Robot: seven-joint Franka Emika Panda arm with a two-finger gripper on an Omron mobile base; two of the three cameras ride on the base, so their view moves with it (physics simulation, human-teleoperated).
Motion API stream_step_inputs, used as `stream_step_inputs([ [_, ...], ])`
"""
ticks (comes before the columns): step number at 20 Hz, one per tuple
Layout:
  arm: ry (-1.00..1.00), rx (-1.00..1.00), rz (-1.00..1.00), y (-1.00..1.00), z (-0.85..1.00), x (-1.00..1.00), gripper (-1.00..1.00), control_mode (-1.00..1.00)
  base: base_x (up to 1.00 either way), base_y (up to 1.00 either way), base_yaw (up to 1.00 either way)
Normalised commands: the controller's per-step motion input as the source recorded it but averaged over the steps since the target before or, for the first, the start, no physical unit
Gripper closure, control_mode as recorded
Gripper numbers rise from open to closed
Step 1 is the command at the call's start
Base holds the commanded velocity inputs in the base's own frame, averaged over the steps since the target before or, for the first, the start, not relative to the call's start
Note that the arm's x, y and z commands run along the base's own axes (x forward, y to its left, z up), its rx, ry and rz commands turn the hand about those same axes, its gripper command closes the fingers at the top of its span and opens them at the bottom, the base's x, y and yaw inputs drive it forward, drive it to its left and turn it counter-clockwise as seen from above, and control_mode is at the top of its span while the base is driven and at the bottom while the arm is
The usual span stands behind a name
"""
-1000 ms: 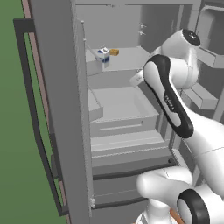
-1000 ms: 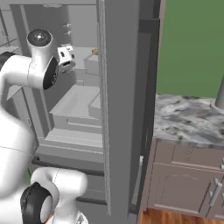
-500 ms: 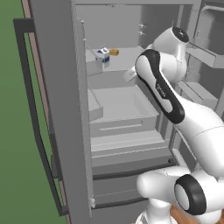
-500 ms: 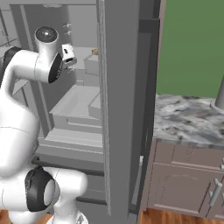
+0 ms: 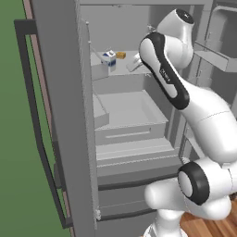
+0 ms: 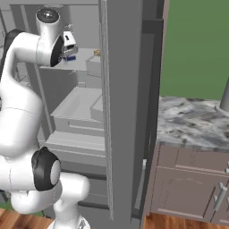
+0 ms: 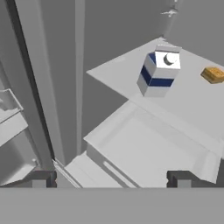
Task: Take out the milk from the fridge and place it on the tray on the counter. Then take the sugar cube near the tray and place it in the tray.
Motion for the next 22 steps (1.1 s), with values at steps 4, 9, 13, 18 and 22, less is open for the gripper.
stream_step_inputs([
  [4, 0.00, 0.03, 0.00, 0.01, 0.01, 0.34, -1.00, -1.00, 0.00, 0.00, 0.00],
  [9, 0.00, 0.13, 0.03, 0.00, -0.03, 0.38, -1.00, -1.00, 0.00, 0.00, 0.00],
  [13, -0.02, 0.15, 0.03, 0.00, -0.02, 0.39, -1.00, -1.00, 0.00, 0.00, 0.00],
  [18, -0.02, 0.06, 0.00, 0.11, 0.00, 0.41, -1.00, -1.00, 0.00, 0.00, 0.00],
  [22, 0.00, 0.00, 0.00, 0.30, 0.00, 0.33, -1.00, -1.00, 0.00, 0.00, 0.00],
])
